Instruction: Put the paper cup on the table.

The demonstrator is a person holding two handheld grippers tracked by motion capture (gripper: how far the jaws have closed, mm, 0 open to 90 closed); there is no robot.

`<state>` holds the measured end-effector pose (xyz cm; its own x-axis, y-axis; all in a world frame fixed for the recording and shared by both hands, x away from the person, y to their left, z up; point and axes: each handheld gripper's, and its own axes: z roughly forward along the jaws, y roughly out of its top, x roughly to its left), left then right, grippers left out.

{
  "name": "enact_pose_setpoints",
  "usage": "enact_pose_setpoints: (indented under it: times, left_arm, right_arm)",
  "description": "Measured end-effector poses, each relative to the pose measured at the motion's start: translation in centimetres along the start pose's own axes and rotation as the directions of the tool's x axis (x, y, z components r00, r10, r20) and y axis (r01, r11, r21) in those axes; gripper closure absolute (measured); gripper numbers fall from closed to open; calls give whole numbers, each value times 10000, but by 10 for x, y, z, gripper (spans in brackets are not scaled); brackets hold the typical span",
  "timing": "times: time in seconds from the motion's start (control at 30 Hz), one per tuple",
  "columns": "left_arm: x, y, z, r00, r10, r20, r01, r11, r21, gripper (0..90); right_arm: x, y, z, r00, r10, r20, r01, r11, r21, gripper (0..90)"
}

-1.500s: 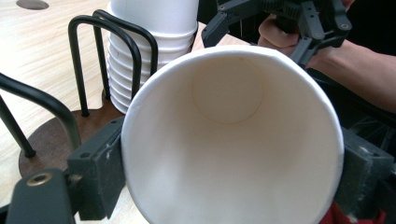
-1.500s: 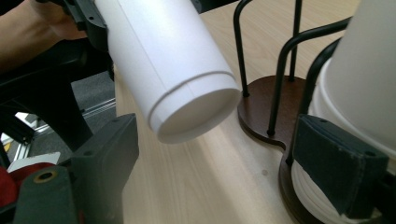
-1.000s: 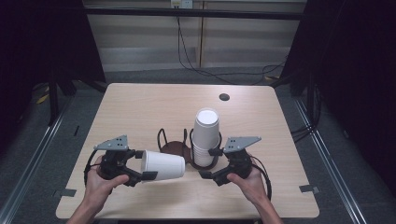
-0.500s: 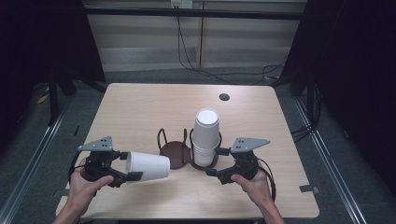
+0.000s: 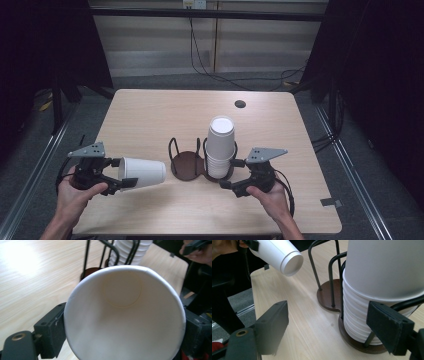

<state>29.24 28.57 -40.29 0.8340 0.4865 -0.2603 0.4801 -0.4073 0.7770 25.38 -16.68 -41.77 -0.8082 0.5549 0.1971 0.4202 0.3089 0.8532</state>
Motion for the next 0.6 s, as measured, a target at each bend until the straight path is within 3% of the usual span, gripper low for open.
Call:
enact_pose_setpoints:
  times: [0.17, 0.33, 0.47, 0.57, 0.6]
  left_arm:
    - [8, 4, -6, 9995, 23, -307, -15, 9996, 269, 119]
    - [14, 12, -8, 9958, 235, -885, -170, 9972, 735, 119]
    - [19, 21, -6, 9909, 626, -1190, -479, 9913, 1223, 119]
    - [22, 28, -3, 9856, 810, -1481, -556, 9842, 1683, 119]
    - [24, 30, -2, 9865, 787, -1438, -526, 9828, 1771, 119]
  right_arm:
    - [0, 0, 0, 10000, -5, -37, 5, 10000, 45, 182]
    - [1, 1, 0, 10000, -45, -41, 45, 10000, 29, 182]
    - [1, 1, 1, 10000, -59, -59, 59, 10000, 35, 181]
    - [0, 1, 1, 10000, -65, -53, 65, 10000, 54, 180]
    - [0, 1, 1, 10000, -58, -53, 59, 10000, 58, 180]
